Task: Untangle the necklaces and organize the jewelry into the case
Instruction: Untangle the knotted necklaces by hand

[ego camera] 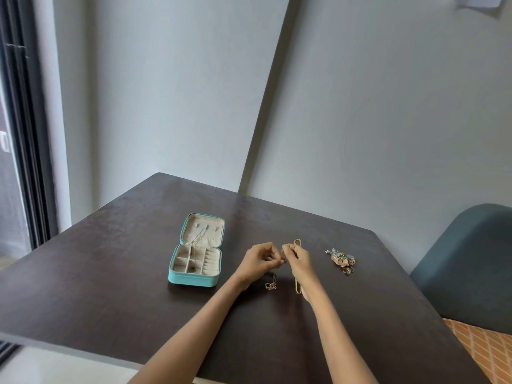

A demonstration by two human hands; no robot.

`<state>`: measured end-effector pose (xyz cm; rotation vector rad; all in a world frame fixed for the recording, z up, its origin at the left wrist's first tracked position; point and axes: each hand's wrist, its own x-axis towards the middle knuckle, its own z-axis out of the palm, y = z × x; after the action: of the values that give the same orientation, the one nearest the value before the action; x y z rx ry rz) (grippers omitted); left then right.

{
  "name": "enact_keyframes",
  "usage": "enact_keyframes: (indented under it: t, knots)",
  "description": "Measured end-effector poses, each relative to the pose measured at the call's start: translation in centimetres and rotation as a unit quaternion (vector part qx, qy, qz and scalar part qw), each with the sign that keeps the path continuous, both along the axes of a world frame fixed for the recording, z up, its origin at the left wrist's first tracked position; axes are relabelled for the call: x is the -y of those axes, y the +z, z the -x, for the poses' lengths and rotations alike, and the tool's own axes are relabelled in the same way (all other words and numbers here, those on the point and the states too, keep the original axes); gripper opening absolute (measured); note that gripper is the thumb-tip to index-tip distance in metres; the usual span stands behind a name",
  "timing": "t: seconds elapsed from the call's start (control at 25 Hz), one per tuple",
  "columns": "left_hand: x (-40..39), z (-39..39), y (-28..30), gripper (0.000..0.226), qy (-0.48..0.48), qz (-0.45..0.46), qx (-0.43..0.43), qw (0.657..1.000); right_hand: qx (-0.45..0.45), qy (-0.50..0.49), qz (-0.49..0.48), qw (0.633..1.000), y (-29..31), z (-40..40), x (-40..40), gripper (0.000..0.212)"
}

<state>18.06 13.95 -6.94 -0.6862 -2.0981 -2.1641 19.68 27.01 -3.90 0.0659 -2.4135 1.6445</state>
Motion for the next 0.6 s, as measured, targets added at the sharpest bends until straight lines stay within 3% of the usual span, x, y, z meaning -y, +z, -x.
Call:
enact_keyframes:
  t: [0.2,0.32,0.44,0.6]
  knots:
    - [-0.05,0.29,0.02,0.009,0.049,-0.059,0.045,0.996,-0.03,-0.01,0.017,0.999,-0.11,0.17,0.52,0.016]
    - [0.13,0.63,-0.01,0.01,0.117,-0.031,0.041,0.992,-0.048,-0.024,0.011,0.999,-0.54,0.2,0.15,0.015]
    - [0.15,0.53,0.0,0.011,0.099,-0.009,0.041,0.994,-0.07,-0.034,-0.028,0.997,-0.6,0.3,0.04,0.02]
    - [0.15,0.3,0.04,0.009,0.077,-0.027,0.037,0.996,-0.071,-0.056,-0.071,0.993,-0.04,-0.01,0.33,0.01]
